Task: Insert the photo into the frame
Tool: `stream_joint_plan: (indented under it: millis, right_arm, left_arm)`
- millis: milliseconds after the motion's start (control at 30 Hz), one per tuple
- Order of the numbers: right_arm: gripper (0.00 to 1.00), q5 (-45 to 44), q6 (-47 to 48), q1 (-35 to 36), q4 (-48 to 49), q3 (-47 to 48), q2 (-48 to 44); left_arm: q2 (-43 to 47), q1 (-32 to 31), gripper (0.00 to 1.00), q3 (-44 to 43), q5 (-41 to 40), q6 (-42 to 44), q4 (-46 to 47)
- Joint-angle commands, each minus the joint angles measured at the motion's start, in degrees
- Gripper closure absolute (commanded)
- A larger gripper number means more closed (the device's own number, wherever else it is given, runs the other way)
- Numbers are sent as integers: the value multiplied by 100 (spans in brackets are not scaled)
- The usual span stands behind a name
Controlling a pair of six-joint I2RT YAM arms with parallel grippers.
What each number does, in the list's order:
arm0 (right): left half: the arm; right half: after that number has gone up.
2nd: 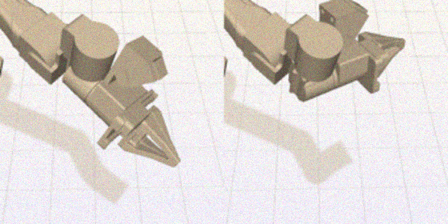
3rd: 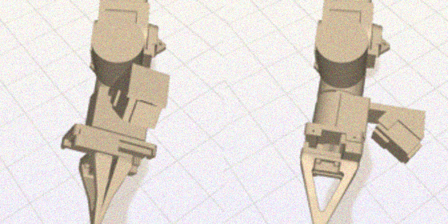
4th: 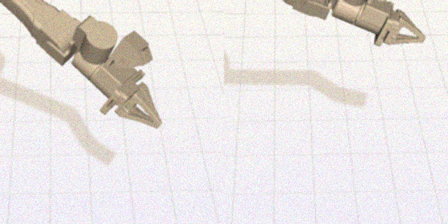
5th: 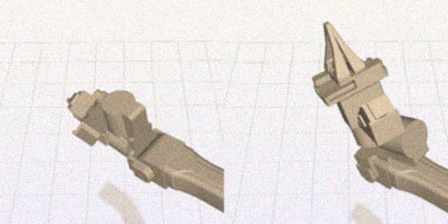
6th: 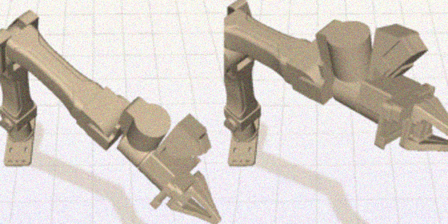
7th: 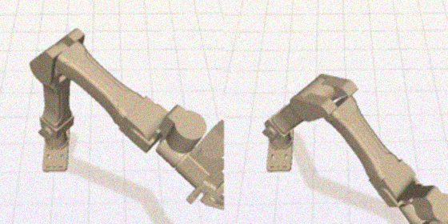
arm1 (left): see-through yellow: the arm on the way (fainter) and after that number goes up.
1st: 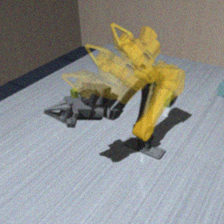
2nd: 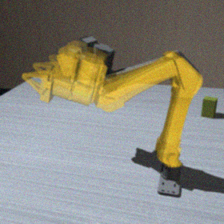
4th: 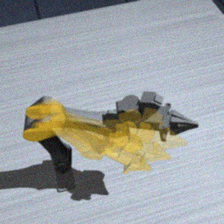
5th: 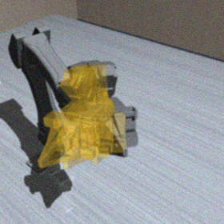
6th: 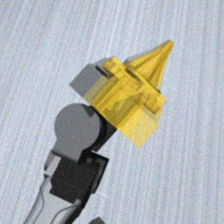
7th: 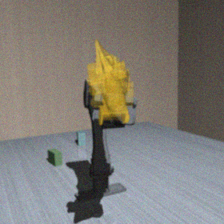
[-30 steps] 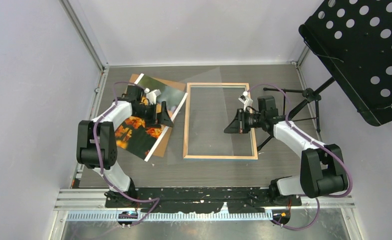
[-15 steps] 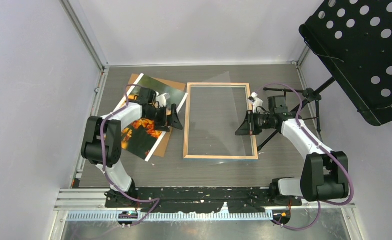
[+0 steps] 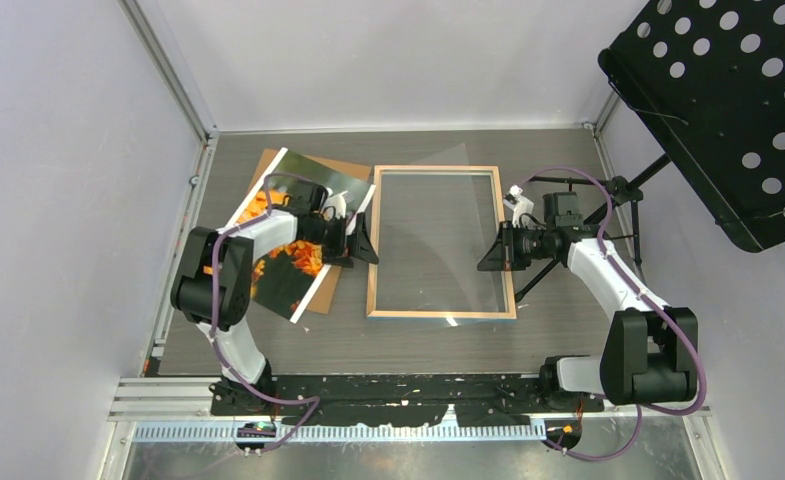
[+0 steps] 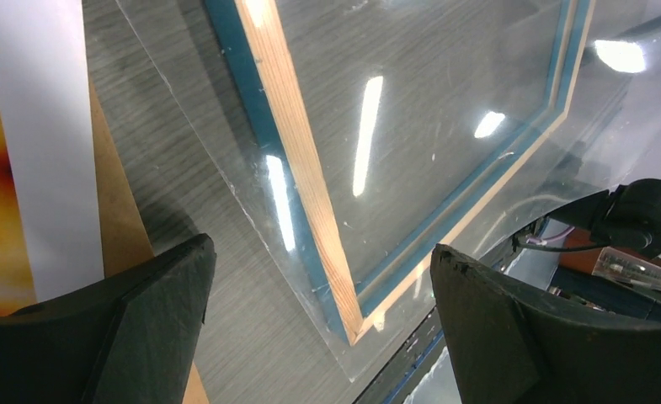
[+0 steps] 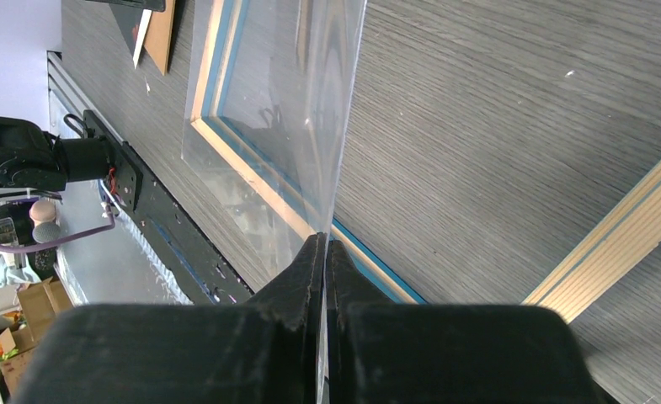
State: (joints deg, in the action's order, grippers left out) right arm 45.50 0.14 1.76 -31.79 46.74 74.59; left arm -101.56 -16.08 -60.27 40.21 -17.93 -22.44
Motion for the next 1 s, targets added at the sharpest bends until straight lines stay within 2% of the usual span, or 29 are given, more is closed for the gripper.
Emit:
stream_joint_plan:
  millis: [0, 533, 967]
  right_arm:
    - [94, -6, 77, -52, 180, 61, -173]
    - [94, 105, -122, -62, 481, -83, -120]
    - [94, 147, -182, -116, 568, -131, -154]
  left_arm:
    - [-161, -5, 2, 119, 330, -196, 627]
    - [-294, -124, 7, 354, 1112, -724, 1879]
    - [402, -106, 10, 483, 1151, -579, 1870]
